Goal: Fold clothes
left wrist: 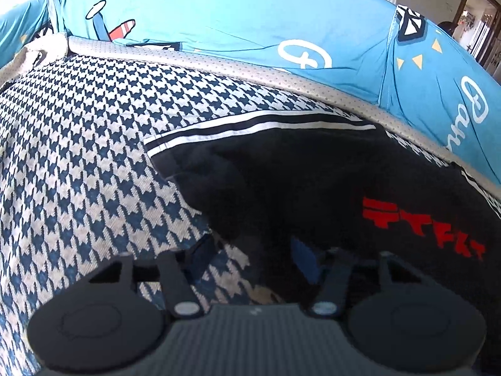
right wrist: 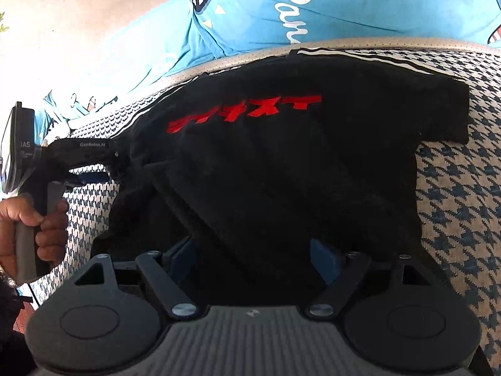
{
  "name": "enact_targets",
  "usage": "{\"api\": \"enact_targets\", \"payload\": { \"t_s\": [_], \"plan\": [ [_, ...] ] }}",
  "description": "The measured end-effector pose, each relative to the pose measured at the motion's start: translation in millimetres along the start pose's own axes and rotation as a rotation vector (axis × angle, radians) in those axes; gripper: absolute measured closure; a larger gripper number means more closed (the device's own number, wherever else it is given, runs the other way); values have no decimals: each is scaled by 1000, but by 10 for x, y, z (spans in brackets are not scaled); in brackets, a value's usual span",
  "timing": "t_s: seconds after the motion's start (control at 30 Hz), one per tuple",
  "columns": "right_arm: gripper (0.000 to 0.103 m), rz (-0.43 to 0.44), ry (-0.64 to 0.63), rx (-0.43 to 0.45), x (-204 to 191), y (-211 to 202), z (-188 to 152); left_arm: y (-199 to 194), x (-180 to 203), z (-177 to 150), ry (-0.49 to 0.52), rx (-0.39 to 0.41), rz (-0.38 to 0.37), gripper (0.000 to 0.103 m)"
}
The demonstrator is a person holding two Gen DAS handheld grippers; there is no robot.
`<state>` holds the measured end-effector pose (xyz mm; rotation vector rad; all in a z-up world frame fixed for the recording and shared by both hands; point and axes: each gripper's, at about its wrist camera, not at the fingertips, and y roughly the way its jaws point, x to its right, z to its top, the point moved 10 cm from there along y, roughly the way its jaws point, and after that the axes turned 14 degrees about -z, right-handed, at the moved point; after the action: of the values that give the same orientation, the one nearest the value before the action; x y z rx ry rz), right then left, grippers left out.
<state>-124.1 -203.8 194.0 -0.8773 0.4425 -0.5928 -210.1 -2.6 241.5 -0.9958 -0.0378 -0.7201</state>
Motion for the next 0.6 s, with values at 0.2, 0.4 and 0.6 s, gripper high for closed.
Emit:
{"api": "enact_targets", "payload": {
  "t_s": [0.2, 0.4, 0.6],
  "plan": [
    [23, 0, -3, -1, -8, 5, -4, -6, 6, 31, 25, 21, 55, 84],
    [23, 0, -6, -1, -15, 10, -7, -107, 5, 150, 126, 89, 189, 88],
    [23, -2, -16, -5, -25, 24, -25, -124, -80, 358, 264, 149, 350, 88]
  ]
}}
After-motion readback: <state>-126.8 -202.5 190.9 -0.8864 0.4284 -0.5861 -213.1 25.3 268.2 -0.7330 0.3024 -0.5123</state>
